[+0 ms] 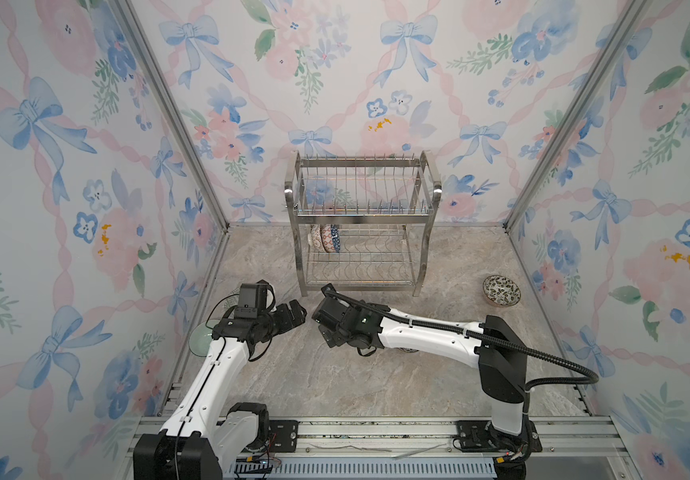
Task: Load the bowls into the dish rack
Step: 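Close the right gripper on the rim of the bowl held by the left gripper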
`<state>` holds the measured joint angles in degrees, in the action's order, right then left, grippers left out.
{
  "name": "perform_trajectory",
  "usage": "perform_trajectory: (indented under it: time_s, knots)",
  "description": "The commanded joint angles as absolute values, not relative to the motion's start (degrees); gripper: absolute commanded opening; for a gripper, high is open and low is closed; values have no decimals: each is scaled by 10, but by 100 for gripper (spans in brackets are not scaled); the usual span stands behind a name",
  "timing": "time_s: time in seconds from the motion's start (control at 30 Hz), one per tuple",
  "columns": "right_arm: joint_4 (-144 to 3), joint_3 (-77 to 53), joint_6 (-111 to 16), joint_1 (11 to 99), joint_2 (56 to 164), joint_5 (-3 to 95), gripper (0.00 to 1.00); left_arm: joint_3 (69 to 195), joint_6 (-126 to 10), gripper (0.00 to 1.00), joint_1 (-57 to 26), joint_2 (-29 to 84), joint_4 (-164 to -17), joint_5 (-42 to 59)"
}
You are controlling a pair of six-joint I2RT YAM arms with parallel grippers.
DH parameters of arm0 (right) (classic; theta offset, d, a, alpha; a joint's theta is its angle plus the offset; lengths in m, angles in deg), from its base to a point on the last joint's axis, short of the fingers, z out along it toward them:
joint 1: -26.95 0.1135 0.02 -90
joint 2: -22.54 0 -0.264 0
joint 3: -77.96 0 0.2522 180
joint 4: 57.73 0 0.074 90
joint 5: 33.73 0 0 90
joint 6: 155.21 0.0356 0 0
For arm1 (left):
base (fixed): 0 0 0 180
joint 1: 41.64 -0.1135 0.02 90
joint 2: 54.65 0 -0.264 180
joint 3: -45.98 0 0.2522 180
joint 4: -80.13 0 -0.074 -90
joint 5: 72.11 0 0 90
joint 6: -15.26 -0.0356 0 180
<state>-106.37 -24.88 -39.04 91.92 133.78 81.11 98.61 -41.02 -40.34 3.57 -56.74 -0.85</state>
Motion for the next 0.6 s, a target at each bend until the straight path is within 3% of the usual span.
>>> perform_trajectory:
  time_s: [0.0, 0.27, 0.57]
  knots:
    - [-1041, -238, -365, 900, 1338, 729, 96, 954, -381, 98, -437, 34, -602, -92]
    - [-1046, -276, -370, 894, 1392, 691, 99, 938, -364, 98, -460, 19, -624, -140]
    - [-1043, -275, -360, 882, 1418, 683, 78, 919, -357, 98, -476, 23, -633, -161]
